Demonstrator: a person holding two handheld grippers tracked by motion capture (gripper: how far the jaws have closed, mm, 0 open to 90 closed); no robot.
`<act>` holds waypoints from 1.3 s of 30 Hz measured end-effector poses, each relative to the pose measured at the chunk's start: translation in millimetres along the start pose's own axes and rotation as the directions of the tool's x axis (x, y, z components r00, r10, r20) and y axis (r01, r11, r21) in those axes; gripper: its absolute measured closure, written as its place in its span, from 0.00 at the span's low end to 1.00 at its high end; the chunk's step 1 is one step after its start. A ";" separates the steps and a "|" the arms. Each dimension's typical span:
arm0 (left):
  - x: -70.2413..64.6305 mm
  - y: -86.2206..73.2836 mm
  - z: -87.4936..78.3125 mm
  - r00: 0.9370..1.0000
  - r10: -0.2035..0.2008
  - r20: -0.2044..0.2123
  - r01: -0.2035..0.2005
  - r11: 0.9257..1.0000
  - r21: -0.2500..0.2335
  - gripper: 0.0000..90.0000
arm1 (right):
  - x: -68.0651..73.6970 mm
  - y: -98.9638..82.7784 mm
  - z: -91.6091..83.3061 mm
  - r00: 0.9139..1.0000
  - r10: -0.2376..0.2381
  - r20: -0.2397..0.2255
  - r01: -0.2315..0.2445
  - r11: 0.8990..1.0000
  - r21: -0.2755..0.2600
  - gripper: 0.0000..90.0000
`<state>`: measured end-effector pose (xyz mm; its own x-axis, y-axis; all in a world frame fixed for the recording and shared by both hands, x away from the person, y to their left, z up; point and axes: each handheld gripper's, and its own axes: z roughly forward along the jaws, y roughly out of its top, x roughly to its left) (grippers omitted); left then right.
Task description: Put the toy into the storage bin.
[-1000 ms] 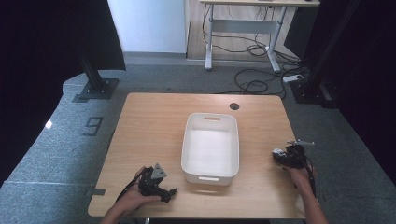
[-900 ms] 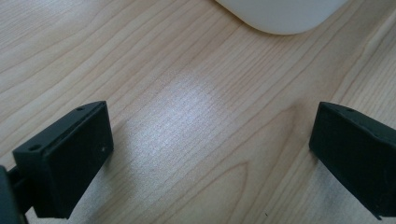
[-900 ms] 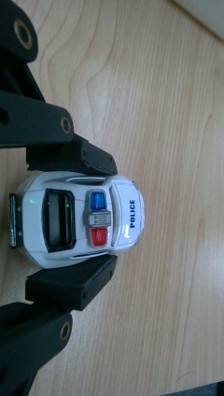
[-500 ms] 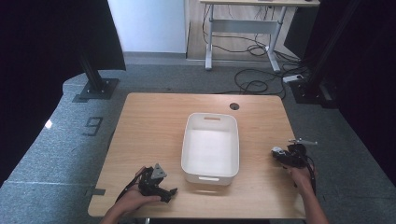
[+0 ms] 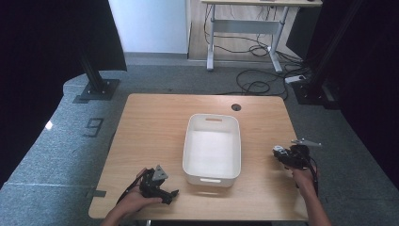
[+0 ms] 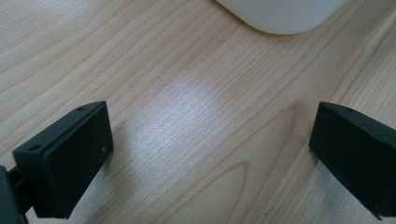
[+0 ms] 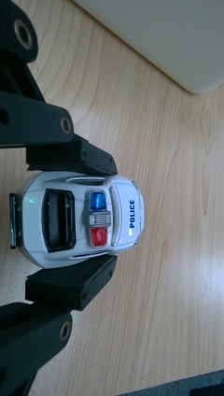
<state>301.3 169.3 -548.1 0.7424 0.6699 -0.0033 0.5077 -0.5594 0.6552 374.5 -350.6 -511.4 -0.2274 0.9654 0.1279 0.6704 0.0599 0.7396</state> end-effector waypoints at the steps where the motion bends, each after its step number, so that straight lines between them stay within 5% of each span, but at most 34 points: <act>1: 0.0 0.0 0.0 1.000 0.000 0.000 0.000 1.000 0.000 0.00 | 0.5 0.3 -0.5 1.000 0.000 -0.001 0.000 1.000 0.000 0.56; 39: 0.1 0.1 0.0 1.000 0.001 0.001 -0.001 1.000 0.001 0.00 | 24.8 17.5 -26.2 0.998 -0.025 -0.053 0.020 0.996 -0.089 0.56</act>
<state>301.4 169.3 -548.1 0.7436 0.6686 -0.0034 0.5070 -0.5606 0.6547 362.1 -332.2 -478.0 -0.2806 0.9489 0.1442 0.6003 0.0563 0.7978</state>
